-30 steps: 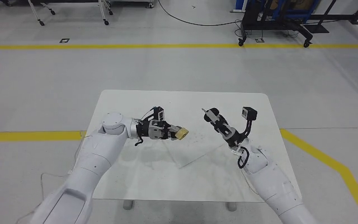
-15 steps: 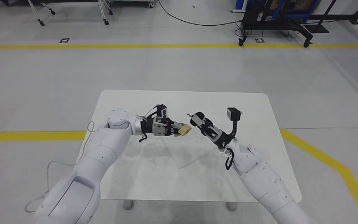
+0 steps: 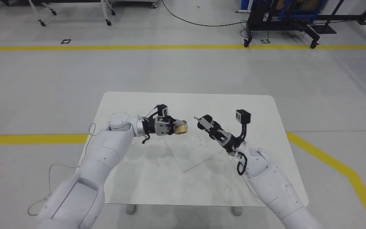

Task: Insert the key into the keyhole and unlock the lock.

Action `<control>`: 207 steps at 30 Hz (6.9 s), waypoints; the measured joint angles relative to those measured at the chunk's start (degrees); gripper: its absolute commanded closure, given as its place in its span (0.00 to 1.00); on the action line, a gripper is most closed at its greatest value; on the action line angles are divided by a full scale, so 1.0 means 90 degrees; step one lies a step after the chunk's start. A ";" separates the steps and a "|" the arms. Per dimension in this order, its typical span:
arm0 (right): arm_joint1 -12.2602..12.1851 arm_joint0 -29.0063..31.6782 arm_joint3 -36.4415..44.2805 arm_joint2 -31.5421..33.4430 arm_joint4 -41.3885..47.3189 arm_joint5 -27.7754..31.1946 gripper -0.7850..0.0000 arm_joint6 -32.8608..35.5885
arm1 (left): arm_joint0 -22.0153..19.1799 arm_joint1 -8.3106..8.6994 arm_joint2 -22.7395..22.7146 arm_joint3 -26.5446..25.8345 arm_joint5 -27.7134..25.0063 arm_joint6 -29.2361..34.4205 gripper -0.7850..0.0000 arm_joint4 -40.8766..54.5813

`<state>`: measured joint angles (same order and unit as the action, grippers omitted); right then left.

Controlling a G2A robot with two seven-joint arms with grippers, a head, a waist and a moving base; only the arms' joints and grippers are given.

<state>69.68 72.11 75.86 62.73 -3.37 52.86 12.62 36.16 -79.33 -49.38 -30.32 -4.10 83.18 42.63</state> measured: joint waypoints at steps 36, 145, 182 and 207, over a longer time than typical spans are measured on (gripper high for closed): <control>0.0253 0.0960 0.1260 0.0001 -0.1211 -0.3153 1.00 -0.2377 | 0.0403 -0.0443 -0.0038 -0.0725 -0.1800 -0.3530 1.00 -0.0264; 0.0871 0.0712 0.0377 0.0109 -0.2046 -0.3092 1.00 -0.2400 | 0.0119 -0.1069 -0.0539 0.0459 -0.2741 -0.3451 1.00 -0.1352; 0.0887 0.0846 0.0518 0.0176 -0.1111 -0.2767 0.00 -0.1729 | 0.0664 -0.0954 -0.1064 -0.0434 -0.3160 -0.3186 1.00 -0.0840; 0.0581 0.1243 0.1011 0.0831 0.2556 -0.2891 0.61 0.1918 | 0.1959 -0.0548 -0.1506 -0.2641 -0.2712 -0.4148 1.00 -0.2417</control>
<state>74.91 83.29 84.96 70.21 19.64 26.84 29.88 53.79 -84.26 -62.93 -54.09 -28.50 45.84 20.88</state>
